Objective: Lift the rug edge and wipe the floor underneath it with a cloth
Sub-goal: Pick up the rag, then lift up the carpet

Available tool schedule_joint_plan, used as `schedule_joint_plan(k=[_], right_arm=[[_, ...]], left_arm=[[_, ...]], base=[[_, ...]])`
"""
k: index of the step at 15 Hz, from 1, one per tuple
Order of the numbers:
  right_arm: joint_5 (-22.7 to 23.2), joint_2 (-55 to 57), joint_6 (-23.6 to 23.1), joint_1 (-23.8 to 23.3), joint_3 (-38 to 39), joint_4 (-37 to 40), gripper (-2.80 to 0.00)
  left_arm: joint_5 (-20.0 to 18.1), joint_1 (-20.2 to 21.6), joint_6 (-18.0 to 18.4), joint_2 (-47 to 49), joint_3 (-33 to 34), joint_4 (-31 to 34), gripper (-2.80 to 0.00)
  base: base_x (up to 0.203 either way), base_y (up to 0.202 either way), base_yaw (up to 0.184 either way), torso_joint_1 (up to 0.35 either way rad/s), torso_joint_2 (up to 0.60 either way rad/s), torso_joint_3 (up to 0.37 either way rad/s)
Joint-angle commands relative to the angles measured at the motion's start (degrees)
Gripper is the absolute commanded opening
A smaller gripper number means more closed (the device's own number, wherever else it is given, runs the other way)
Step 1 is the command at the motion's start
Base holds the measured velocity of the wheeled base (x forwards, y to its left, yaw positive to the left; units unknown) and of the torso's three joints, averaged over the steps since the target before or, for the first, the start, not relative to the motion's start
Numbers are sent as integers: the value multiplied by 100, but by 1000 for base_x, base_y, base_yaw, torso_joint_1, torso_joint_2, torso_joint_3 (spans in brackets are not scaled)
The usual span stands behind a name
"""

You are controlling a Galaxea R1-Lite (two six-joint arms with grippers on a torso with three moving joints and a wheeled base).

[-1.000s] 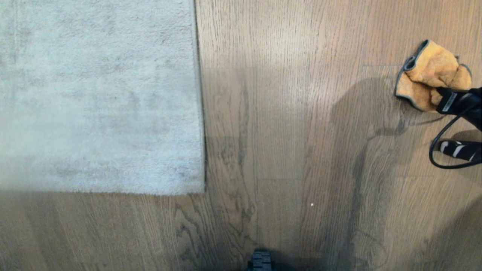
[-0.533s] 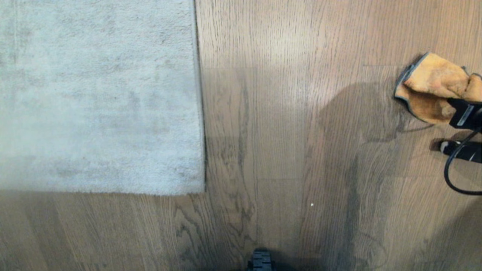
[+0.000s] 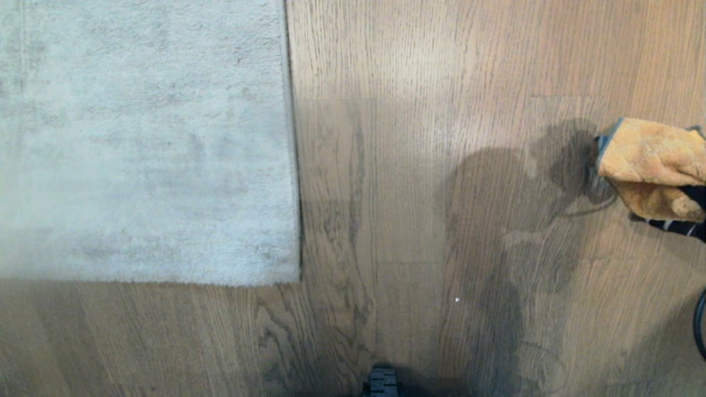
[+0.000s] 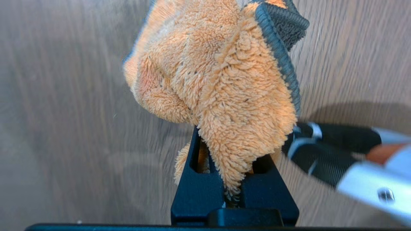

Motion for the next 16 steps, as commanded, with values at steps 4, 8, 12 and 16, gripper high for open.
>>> schedule_joint_plan(k=[4,8,12,16], right_arm=[[5,-1661,-39,5,480,935,-280],[-446,-2966,-362,818,922,1912,-280],[-691,-3961,-763,1091,1757,2220,-280],[-711,-4807,-796,1220,2497,2514,-280]], left_arm=[[3,-2,-4,0,0,1,-280],[-5,-2,-4,0,0,1,-280],[3,-2,-4,0,0,1,-280],[3,-2,-4,0,0,1,-280]], base=[[0,0,0,0,0,0],[0,0,0,0,0,0],[0,0,0,0,0,0],[0,0,0,0,0,0]])
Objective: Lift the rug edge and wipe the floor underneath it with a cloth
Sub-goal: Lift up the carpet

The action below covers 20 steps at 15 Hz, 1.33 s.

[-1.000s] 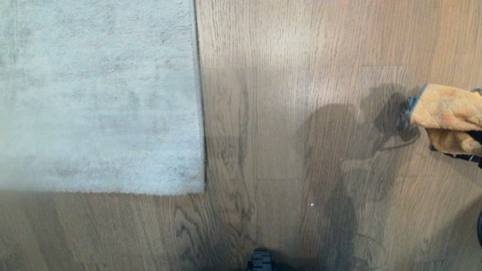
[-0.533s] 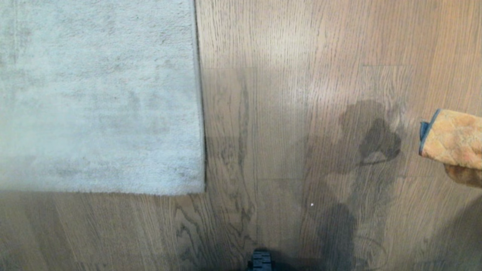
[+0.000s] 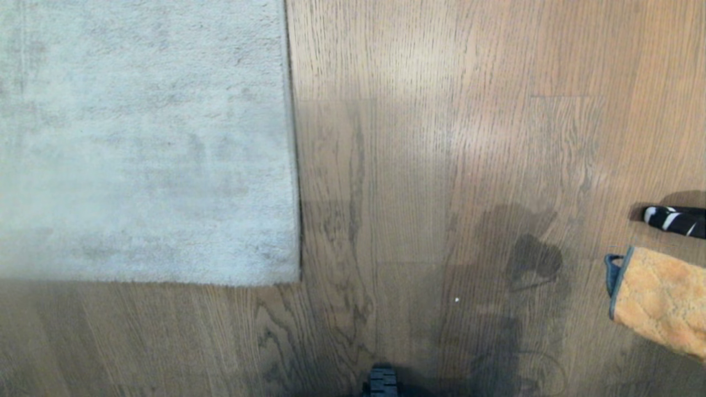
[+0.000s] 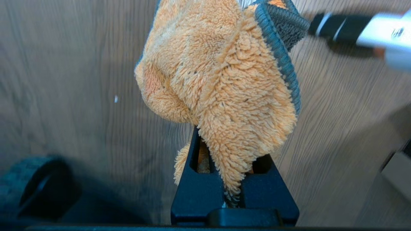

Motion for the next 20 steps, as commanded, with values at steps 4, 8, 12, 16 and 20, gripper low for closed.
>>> schedule_joint_plan(k=[4,8,12,16,20], right_arm=[[-4,-986,-101,-43,180,1229,-280],[12,-1162,-69,146,180,1374,-280],[-372,-1681,-75,301,180,1938,-280],[-482,-2577,-19,381,178,2296,-280],[-496,-2594,112,387,180,2323,-280]], left_arm=[[4,0,-4,0,0,1,-280],[4,0,-4,0,0,1,-280],[4,0,-13,0,0,1,-280],[4,0,-4,0,0,1,-280],[4,0,-4,0,0,1,-280]], base=[[0,0,0,0,0,0],[0,0,0,0,0,0],[0,0,0,0,0,0],[0,0,0,0,0,0],[0,0,0,0,0,0]])
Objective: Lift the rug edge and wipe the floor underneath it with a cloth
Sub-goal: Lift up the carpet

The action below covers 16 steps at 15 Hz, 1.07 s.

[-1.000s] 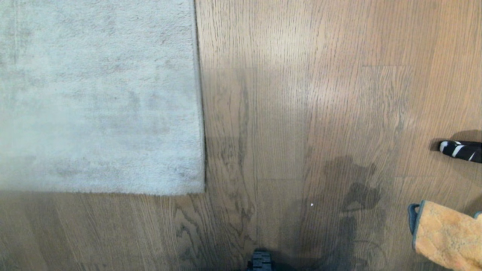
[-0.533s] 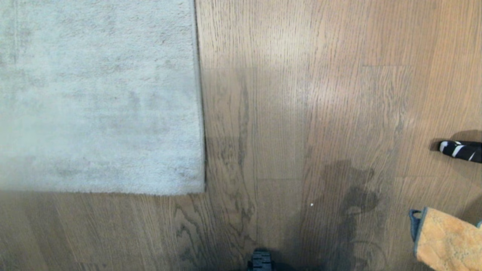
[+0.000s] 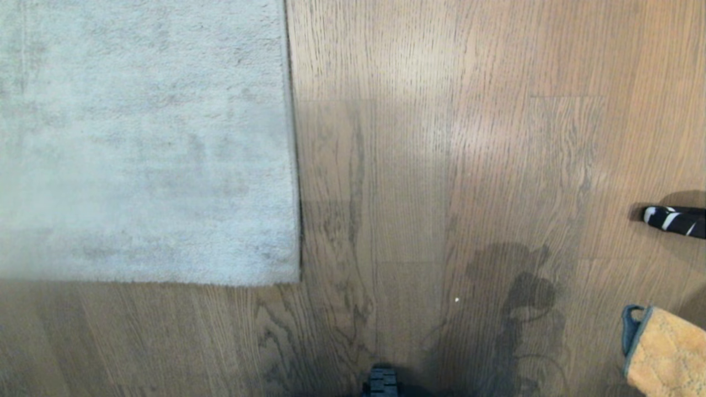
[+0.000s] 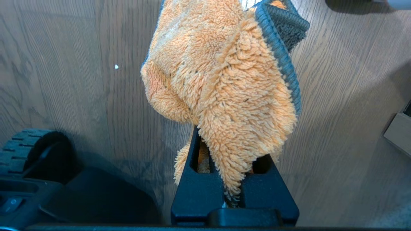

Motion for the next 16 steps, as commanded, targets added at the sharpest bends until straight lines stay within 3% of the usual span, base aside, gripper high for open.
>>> schedule_joint_plan(k=[1,16], right_arm=[[3,-61,-6,0,0,-3,-280],[3,-61,21,0,0,-3,-280]], left_arm=[[-6,0,-5,0,0,-1,-280],[3,0,-5,0,0,-1,-280]], base=[[0,0,0,0,0,0],[0,0,0,0,0,0]])
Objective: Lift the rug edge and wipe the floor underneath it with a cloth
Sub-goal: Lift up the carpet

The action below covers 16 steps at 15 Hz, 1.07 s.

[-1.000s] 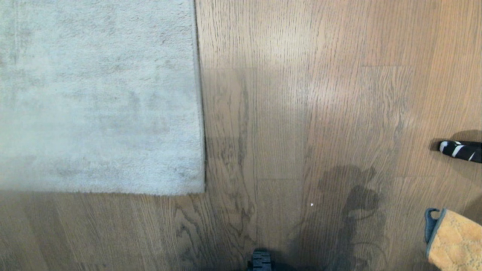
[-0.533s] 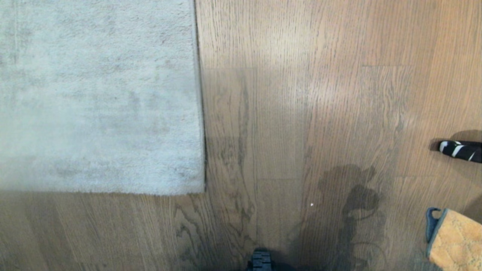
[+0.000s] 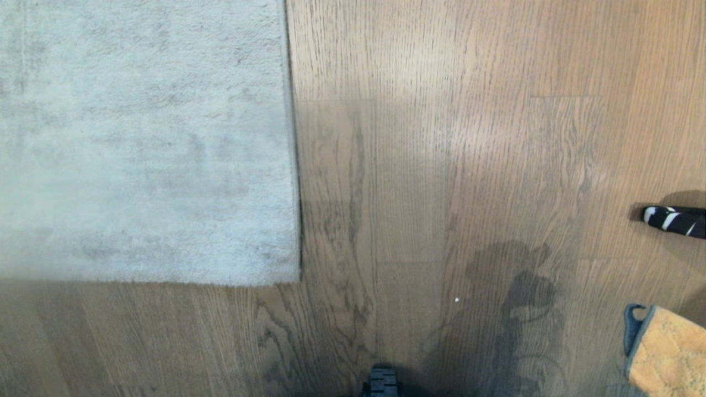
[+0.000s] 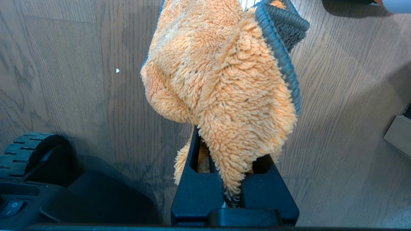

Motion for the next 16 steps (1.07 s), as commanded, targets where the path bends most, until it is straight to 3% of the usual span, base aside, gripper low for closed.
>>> schedule_joint_plan(k=[1,16], right_arm=[[3,21,-3,-2,0,-1,-280],[3,21,-3,-2,0,-1,-280]], left_arm=[[3,0,-7,0,0,-1,-280],[-6,0,2,0,0,-1,-280]], base=[[0,0,0,0,0,0],[0,0,0,0,0,0]])
